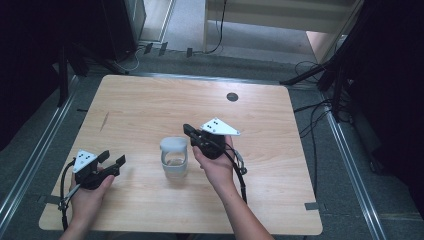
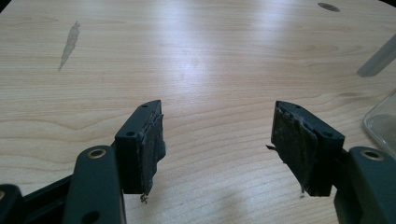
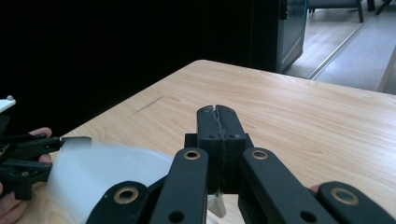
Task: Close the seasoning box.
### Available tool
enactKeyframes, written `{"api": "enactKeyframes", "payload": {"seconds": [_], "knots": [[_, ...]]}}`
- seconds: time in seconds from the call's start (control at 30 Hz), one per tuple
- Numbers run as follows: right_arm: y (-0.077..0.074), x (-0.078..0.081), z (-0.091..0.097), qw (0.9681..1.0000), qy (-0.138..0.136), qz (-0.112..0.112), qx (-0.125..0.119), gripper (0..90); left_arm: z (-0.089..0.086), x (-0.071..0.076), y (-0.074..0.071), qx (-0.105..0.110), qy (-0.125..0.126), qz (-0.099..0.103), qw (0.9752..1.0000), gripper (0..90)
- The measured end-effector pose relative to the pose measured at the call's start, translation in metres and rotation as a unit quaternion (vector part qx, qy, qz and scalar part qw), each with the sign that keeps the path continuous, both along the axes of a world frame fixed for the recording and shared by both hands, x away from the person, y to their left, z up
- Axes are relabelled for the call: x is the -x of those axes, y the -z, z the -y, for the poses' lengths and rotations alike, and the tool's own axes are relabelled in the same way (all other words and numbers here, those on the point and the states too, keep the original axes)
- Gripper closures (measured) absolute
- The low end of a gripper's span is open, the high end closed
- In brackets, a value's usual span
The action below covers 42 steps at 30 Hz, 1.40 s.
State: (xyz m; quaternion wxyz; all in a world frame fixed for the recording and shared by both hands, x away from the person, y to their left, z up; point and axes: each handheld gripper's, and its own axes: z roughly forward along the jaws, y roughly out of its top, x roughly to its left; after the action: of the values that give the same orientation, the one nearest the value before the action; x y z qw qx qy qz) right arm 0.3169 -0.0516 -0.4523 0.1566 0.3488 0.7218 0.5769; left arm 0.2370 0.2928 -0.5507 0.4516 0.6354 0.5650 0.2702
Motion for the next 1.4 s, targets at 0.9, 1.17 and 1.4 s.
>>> {"api": "enactKeyframes", "payload": {"seconds": [0.9, 1.17, 1.4], "knots": [[0.030, 0.009, 0.100, 0.9935, 0.102, 0.004, 0.051, 19.6, 0.001, 0.000, 0.000, -0.008, 0.000, -0.003, 1.0000, 34.4], [0.045, 0.017, 0.137, 0.9891, 0.134, -0.006, 0.061, 19.8, 0.001, 0.000, 0.000, -0.005, 0.000, -0.004, 1.0000, 34.3], [0.052, 0.024, 0.156, 0.9871, 0.145, -0.015, 0.067, 19.9, 0.002, 0.000, 0.000, -0.005, 0.000, -0.004, 1.0000, 34.3]]}}
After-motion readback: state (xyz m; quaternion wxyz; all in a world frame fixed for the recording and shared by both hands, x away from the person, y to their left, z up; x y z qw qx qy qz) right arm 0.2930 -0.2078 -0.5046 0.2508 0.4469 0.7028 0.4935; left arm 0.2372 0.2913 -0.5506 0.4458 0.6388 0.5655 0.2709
